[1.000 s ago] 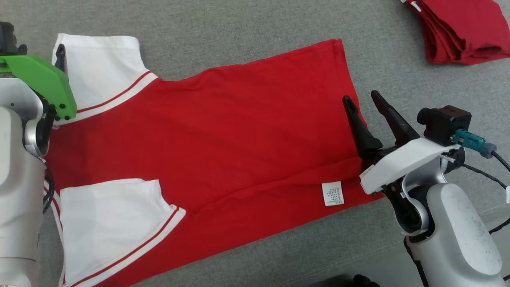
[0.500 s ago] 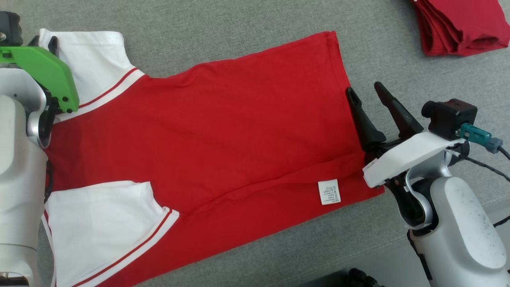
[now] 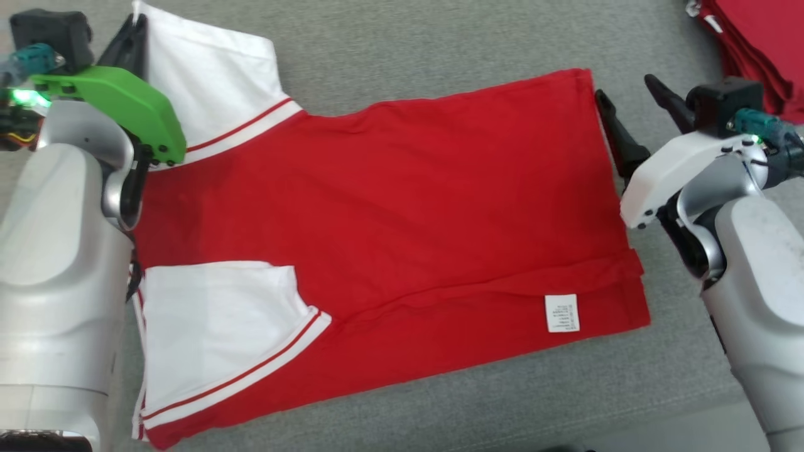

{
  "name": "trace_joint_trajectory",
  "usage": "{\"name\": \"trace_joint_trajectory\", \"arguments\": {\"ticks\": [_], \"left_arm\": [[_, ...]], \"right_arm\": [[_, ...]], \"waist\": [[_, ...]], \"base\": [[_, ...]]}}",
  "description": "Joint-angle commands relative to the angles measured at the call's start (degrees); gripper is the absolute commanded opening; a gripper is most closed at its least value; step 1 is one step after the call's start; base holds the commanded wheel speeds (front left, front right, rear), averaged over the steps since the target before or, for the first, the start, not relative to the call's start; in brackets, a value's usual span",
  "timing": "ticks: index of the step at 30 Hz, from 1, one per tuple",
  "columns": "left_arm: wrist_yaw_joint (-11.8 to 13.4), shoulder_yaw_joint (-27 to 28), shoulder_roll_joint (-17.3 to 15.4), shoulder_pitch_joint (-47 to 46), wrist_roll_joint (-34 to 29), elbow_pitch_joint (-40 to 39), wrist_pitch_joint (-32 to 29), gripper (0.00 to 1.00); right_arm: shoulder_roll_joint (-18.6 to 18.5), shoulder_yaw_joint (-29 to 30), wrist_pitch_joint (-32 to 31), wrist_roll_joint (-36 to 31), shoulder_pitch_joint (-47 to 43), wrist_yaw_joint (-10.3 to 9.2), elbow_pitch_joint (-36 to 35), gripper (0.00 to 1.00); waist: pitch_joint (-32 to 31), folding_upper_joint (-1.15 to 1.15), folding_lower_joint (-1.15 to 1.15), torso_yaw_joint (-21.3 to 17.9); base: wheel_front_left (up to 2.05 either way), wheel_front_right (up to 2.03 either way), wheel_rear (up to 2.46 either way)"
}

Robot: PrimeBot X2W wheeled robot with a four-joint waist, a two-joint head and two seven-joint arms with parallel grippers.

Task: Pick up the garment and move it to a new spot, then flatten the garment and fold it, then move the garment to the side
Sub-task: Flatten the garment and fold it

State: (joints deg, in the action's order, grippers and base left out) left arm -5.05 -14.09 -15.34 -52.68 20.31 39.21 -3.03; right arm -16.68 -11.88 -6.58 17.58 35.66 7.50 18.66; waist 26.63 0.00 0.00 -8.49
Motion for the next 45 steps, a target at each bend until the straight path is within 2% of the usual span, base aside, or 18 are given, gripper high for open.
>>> {"name": "trace_joint_trajectory", "arguments": {"ticks": [1, 8, 14, 15, 16, 18, 19, 22, 28, 33, 39, 45], "left_arm": [[-0.3, -0.3, 0.3, 1.0, 0.0, -0.9, 0.6, 0.0], [-0.5, -1.9, 1.8, 3.0, 0.7, -5.3, 1.0, 0.0], [-0.1, -2.5, 2.1, 4.2, 1.0, -7.2, 1.0, 0.0], [-0.1, -2.5, 2.1, 4.4, 1.1, -7.4, 0.9, 0.0], [-0.1, -2.6, 2.0, 4.5, 1.2, -7.5, 0.9, 0.0], [-0.1, -2.6, 1.7, 4.9, 1.3, -7.8, 0.9, 0.0], [0.0, -2.5, 1.6, 5.1, 1.5, -8.0, 1.1, 0.0], [-0.1, -2.3, 1.2, 5.7, 1.8, -8.8, 1.7, 0.0], [0.1, -1.4, 0.5, 9.7, 3.3, -12.2, 4.2, 0.0], [0.6, 0.3, 0.1, 17.6, 5.4, -19.3, 6.5, 0.0], [2.8, 1.2, -0.7, 30.8, 7.1, -30.7, 6.6, 0.0], [6.2, 1.6, 0.2, 43.6, 9.1, -40.7, 5.9, 0.0]], "right_arm": [[-0.5, -0.3, -0.1, 0.1, 1.5, -0.03, 1.8, 1.0], [-2.9, -3.9, -1.3, -1.0, 9.0, -0.03, 14.0, 1.0], [-3.5, -8.6, -3.7, 1.2, 12.8, -0.03, 21.2, 1.0], [-3.6, -9.4, -3.9, 1.8, 13.2, -0.03, 21.9, 0.77], [-3.6, -10.0, -4.2, 2.3, 13.4, -0.01, 22.4, 0.5], [-3.7, -11.1, -4.4, 3.4, 13.9, -0.01, 23.4, 0.24], [-3.8, -11.6, -4.4, 3.9, 14.2, -0.02, 23.9, 0.02], [-3.8, -12.5, -3.1, 5.1, 14.7, -0.05, 24.6, 0.0], [-3.9, -13.4, 3.3, 6.6, 13.8, -0.05, 24.2, 0.0], [-4.8, -13.2, 8.6, 9.3, 9.3, -0.05, 21.4, 0.0], [-6.1, -10.6, 13.0, 11.8, 0.2, -0.05, 15.8, 0.0], [-5.4, -6.6, 13.6, 12.1, -10.1, -0.05, 8.7, 0.0]], "waist": [[-0.9, 0.0, 0.0, 3.0], [0.0, 0.0, 0.0, 6.1], [0.2, 0.0, 0.0, 7.0], [0.1, 0.0, 0.0, 7.0], [0.0, 0.0, 0.0, 7.0], [-0.1, 0.0, 0.0, 6.9], [-0.3, 0.0, 0.0, 6.8], [-0.9, 0.0, 0.0, 6.5], [-3.4, 0.0, 0.0, 6.2], [-6.8, 0.0, 0.0, 6.3], [-11.5, 0.0, 0.0, 6.6], [-15.2, 0.0, 0.0, 6.9]], "base": [[0.0, 0.0, 0.0], [0.0, 0.0, 0.0], [0.0, 0.0, 0.0], [0.0, 0.0, 0.0], [0.0, 0.0, 0.0], [0.0, 0.0, 0.0], [0.0, 0.0, 0.0], [0.0, 0.0, 0.0], [0.0, 0.0, 0.0], [0.0, 0.0, 0.0], [0.0, 0.0, 0.0], [0.0, 0.0, 0.0]]}}
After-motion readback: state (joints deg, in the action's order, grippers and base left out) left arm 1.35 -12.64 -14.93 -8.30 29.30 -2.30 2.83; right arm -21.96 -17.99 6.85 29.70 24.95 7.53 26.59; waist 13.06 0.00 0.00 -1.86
